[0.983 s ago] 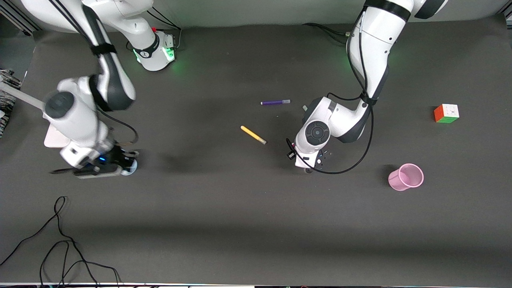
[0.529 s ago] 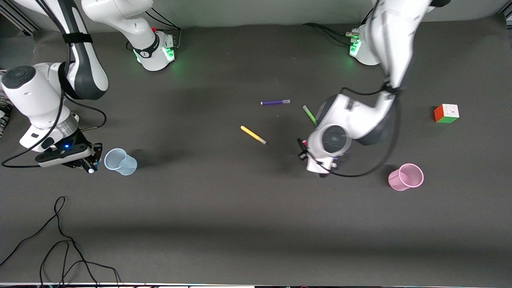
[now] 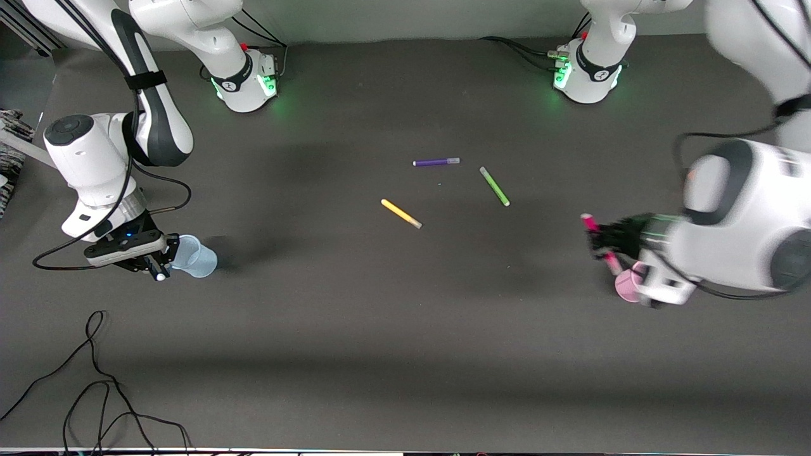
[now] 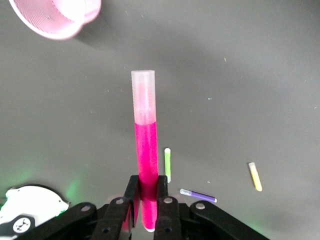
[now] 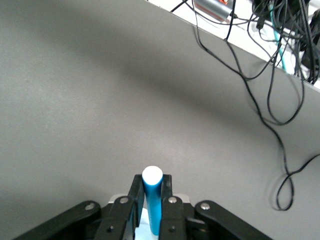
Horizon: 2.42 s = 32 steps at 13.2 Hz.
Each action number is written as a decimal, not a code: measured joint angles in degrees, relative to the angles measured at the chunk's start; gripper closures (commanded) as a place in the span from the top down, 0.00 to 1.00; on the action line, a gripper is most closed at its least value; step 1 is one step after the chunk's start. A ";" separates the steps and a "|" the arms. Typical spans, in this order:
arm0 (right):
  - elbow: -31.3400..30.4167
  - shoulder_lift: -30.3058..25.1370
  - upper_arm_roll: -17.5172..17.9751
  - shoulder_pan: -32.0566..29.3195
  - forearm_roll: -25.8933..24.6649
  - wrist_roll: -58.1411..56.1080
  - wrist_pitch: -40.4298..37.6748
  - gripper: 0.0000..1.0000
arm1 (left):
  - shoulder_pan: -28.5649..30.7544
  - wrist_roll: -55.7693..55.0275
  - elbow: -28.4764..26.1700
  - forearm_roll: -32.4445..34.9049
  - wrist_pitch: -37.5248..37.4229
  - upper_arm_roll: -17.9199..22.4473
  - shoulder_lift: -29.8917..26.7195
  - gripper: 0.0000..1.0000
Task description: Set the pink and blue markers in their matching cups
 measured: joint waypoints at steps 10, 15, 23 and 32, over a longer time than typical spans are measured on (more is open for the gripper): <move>-4.87 0.03 0.00 0.43 6.32 0.00 3.97 1.00 | 16.50 8.73 4.24 -13.56 -7.50 -0.30 14.48 0.00; -4.93 -0.17 -0.02 0.44 6.35 0.04 2.85 1.00 | 19.48 12.27 4.45 -13.90 -7.87 -0.32 17.01 0.00; 19.82 -2.68 0.29 1.01 6.42 8.50 -41.62 1.00 | 19.73 19.60 5.08 -14.04 -7.14 -0.40 18.48 0.59; 48.43 -3.75 2.27 3.99 4.71 14.93 -78.95 1.00 | 15.10 21.70 13.25 -1.09 -7.29 -2.26 16.52 1.00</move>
